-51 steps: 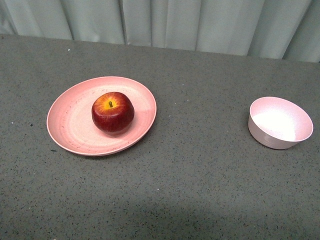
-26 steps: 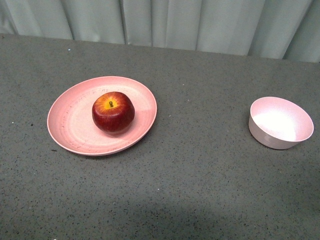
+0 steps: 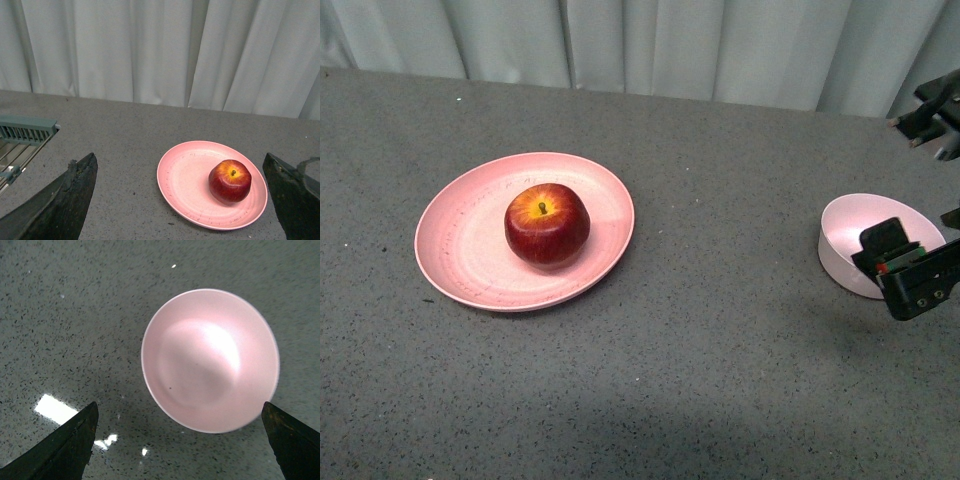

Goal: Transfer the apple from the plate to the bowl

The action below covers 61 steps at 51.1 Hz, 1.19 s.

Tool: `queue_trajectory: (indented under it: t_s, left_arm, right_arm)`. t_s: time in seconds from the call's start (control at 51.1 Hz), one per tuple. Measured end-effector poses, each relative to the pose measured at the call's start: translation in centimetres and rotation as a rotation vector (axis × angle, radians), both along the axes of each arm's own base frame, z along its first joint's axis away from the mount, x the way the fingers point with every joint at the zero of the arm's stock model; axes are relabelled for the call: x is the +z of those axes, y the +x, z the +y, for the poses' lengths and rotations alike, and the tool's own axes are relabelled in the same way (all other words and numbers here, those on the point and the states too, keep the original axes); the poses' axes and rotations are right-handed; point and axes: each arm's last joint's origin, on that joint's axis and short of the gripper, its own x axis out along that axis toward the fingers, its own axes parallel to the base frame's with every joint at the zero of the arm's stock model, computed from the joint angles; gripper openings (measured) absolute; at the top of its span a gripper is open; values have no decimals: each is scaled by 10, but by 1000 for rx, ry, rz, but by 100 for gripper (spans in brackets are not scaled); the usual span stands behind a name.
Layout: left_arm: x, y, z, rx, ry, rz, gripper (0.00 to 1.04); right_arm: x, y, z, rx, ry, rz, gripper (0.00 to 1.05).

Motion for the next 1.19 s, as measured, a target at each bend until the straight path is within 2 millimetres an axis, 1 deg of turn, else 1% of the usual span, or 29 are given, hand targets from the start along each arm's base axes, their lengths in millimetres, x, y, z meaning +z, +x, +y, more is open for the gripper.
queue_trajectory:
  t_s: [0.059, 0.215, 0.411, 0.548, 0.567, 0.645, 0.665, 0.704, 0.802, 0.841, 0.997, 1.037, 1.095, 1.193]
  left_arm:
    - [0, 0, 0, 0, 0, 0, 98]
    - [0, 0, 0, 0, 0, 0, 98]
    - [0, 0, 0, 0, 0, 0, 98]
    - [0, 0, 0, 0, 0, 0, 98]
    - [0, 0, 0, 0, 0, 0, 98]
    - [0, 0, 0, 0, 0, 0, 98]
    - [0, 0, 0, 0, 0, 0, 98]
    - [0, 0, 0, 0, 0, 0, 98]
    - [0, 0, 0, 0, 0, 0, 98]
    - [0, 0, 0, 0, 0, 0, 98]
    - [0, 0, 0, 0, 0, 0, 98]
    - [0, 0, 0, 0, 0, 0, 98]
    - [0, 0, 0, 0, 0, 0, 98]
    - [0, 0, 0, 0, 0, 0, 98]
  right_arm:
    - [-9, 7, 3, 7, -5, 33, 95]
    - [-25, 24, 9, 7, -6, 94, 95]
    - [-39, 43, 15, 12, -1, 125, 95]
    - [-45, 49, 18, 9, 2, 158, 95]
    - [-45, 49, 18, 4, 6, 160, 94]
    - [-46, 51, 18, 1, 1, 169, 81]
    - [-47, 52, 18, 1, 0, 172, 75]
    - [-47, 52, 18, 0, 0, 175, 72]
    - [-49, 53, 18, -8, 4, 185, 57]
    - [-49, 53, 18, -10, 7, 187, 54]
    - [-49, 54, 16, -25, 11, 190, 32]
    - [-49, 54, 15, -27, 10, 190, 29]
    - [-49, 54, 14, -32, 6, 196, 16]
    - [-48, 56, 13, -35, -1, 201, 4]
